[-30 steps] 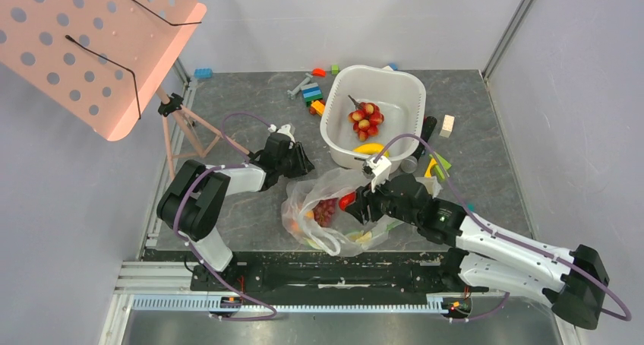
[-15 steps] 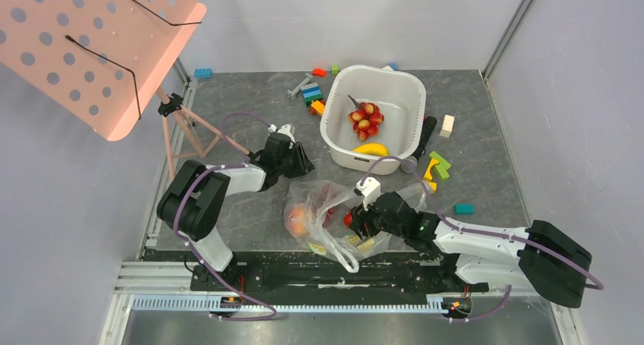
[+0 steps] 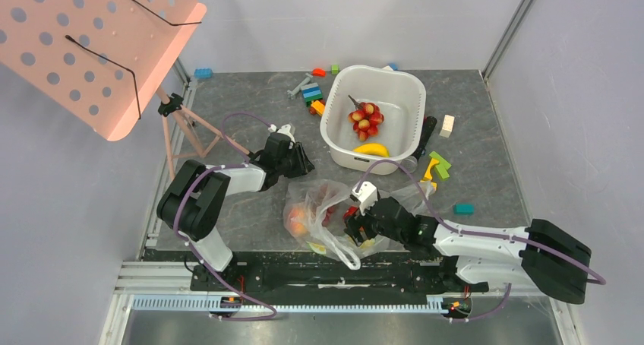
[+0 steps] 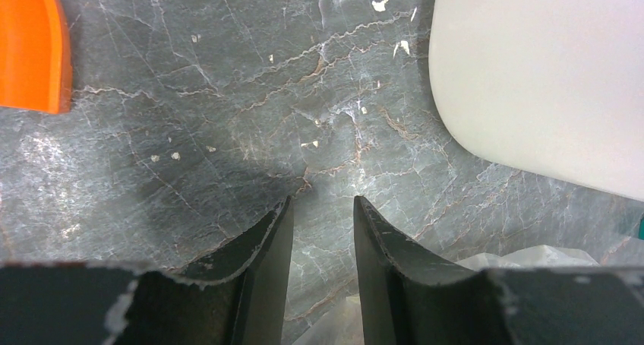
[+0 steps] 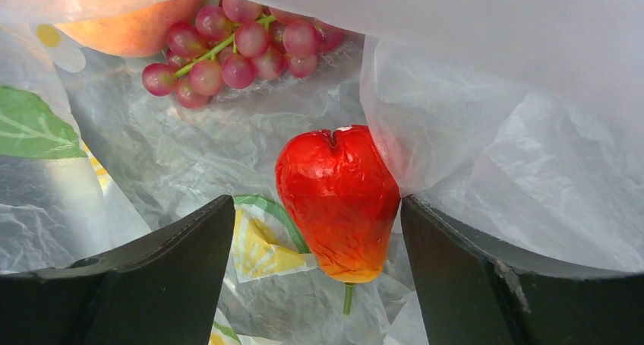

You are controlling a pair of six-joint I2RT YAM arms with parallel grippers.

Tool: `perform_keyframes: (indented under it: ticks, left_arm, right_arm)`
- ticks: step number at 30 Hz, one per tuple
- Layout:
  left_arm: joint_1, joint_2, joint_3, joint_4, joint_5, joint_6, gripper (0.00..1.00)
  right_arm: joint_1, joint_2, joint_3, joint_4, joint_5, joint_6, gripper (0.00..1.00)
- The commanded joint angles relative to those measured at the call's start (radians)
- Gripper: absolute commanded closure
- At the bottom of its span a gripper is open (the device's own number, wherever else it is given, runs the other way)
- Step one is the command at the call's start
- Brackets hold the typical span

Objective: Take the fake fruits out of the plastic bag
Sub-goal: Take out the fake fruit from the plastic bag.

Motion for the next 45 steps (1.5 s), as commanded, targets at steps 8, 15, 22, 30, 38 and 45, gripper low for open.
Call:
perform_keyframes:
  ticks: [8, 15, 22, 30, 38, 45]
  left_arm:
    - [-0.005, 0.02, 0.027, 0.023, 0.017, -0.005, 0.58]
    - [-0.005, 0.022, 0.028, 0.023, 0.018, -0.005, 0.58]
    - [-0.005, 0.024, 0.03, 0.023, 0.022, -0.004, 0.58]
    - [-0.006, 0.026, 0.031, 0.023, 0.025, -0.005, 0.58]
    - [-0.005, 0.028, 0.031, 0.022, 0.027, -0.005, 0.58]
    - [-0.005, 0.029, 0.033, 0.023, 0.028, -0.005, 0.58]
  right_arm:
    - [0.044, -0.103, 0.048, 0.036, 0.015, -0.017, 0.17]
    - [0.05, -0.122, 0.049, 0.032, 0.015, -0.017, 0.16]
    - [0.051, -0.037, 0.049, 0.031, 0.038, -0.037, 0.16]
    - [0.054, 0.065, 0.053, 0.082, 0.087, -0.05, 0.13]
    - [0.055, 0.112, 0.053, 0.134, 0.128, -0.051, 0.21]
    - [0.058, 0.034, 0.046, 0.101, 0.117, -0.053, 0.4]
